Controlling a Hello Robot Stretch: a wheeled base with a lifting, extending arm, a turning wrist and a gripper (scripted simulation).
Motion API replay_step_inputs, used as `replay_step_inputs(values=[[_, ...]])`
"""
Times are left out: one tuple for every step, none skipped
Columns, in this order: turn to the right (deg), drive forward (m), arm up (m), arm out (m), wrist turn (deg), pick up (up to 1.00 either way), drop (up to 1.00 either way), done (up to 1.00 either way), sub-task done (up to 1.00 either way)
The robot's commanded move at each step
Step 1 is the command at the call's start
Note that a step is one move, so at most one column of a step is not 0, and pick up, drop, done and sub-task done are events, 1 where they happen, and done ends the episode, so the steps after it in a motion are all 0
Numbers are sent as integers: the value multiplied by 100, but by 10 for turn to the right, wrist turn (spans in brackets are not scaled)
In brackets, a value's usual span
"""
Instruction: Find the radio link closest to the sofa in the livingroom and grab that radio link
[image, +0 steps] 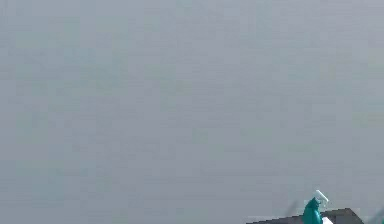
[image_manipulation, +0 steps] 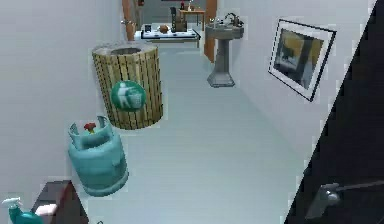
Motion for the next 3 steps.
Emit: replay_step_inputs(values=[[450, 0, 0, 0, 0, 0, 0, 0, 0], [330, 0, 0, 0, 0, 0, 0, 0, 0], [0, 60, 0, 0, 0, 0, 0, 0, 0]])
